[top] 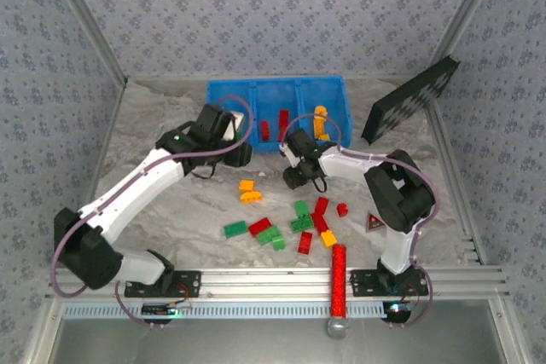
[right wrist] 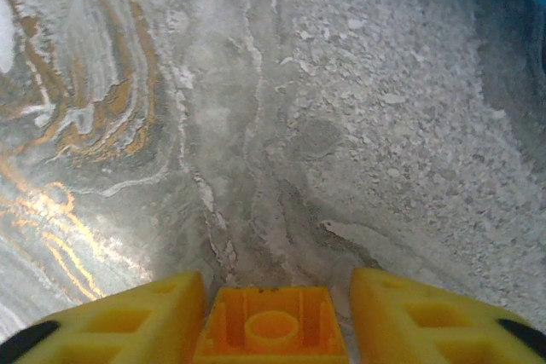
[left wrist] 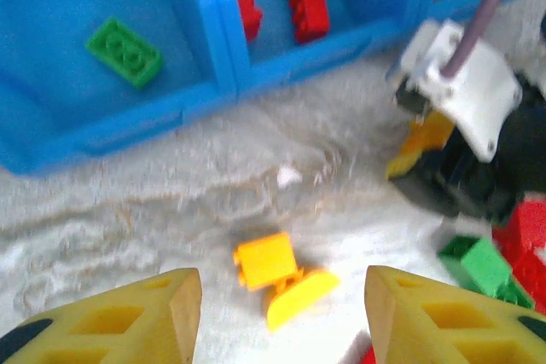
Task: Sort the legos into containers by color
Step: Pick up the lego from the center of the table, then place the lego in the container.
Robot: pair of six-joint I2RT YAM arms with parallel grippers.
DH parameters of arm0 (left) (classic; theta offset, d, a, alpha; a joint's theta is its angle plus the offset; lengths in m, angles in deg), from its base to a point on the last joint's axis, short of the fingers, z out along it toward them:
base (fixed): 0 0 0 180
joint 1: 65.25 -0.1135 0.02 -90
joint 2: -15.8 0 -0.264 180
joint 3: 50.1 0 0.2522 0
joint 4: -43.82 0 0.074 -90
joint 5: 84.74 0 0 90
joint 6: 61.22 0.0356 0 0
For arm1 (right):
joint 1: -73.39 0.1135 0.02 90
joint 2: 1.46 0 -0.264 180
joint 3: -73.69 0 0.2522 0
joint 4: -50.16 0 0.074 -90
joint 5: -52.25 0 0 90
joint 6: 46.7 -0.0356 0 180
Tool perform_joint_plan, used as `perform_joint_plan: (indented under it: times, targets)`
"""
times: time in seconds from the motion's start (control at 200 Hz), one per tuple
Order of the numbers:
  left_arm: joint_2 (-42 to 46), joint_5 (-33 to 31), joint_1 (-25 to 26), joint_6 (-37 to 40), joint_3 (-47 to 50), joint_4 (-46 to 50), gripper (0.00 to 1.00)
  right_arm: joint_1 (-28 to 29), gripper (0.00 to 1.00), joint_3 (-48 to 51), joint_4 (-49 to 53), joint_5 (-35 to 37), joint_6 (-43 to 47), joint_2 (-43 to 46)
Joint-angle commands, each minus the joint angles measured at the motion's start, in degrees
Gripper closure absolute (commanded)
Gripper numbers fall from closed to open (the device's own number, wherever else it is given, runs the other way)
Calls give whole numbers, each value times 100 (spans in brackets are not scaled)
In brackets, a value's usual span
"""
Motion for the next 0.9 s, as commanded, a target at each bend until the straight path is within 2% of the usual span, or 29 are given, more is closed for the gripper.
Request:
perform_joint_plan:
  times: [0.0, 0.235, 0.36, 0.405, 0.465, 0.595, 0.785, 0.895]
  targets:
    - [482, 231, -41, 216, 448, 547, 46, -62, 57, -110, 212, -49, 57, -79]
    - [1202, 708, -23, -86, 1476, 691, 44, -142, 63, -90, 621, -104, -20, 290]
    - [1437, 689, 165, -317, 1998, 724, 44, -346, 63, -315, 1002, -142, -90, 773]
    - [1538, 568, 326, -356, 2185, 683, 42, -473, 63, -425, 1160, -207, -91, 911]
    - [1610, 170, 782, -394, 2265, 631, 38, -663, 63, -833, 1335, -290, -138, 1027]
    - [1238, -468, 1383, -463, 2149, 836, 36, -995, 63, -1416, 1552, -291, -237, 1042]
    - [773, -870, 2079, -666, 2404, 646, 34, -1321, 64, -2403, 1706, -82, -427, 467]
    - [466, -1030, 2290, -694, 2288, 759, 34, -1510, 64, -2927, 1820, -148, -510, 16]
